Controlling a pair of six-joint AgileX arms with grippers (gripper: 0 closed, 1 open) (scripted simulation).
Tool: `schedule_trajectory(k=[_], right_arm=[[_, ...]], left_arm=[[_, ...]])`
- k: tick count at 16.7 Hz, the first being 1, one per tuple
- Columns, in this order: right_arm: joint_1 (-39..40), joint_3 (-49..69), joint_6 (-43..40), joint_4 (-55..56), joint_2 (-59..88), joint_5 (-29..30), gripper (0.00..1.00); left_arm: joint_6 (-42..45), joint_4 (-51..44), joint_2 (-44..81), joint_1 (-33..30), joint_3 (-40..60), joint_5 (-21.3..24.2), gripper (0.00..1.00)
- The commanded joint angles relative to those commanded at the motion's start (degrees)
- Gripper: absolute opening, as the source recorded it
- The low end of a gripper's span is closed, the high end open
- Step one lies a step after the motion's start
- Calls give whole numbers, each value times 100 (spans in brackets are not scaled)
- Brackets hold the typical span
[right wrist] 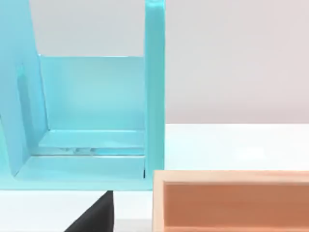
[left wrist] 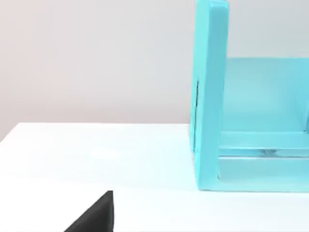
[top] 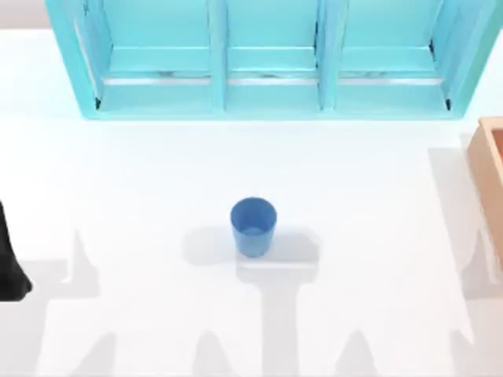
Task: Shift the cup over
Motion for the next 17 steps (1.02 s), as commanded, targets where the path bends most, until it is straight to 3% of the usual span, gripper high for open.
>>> schedule_trajectory(k=[4,8,17], right_arm=[[0,0,0,0,0,0,100],[0,0,0,0,0,0,100],[0,0,0,0,0,0,100]], left_arm=[[-113,-130,158,-123,131,55,100],[-611,-968,1190,-684,1004,182,100],[-1655,-3745,5802,-1845,5162,56,100]])
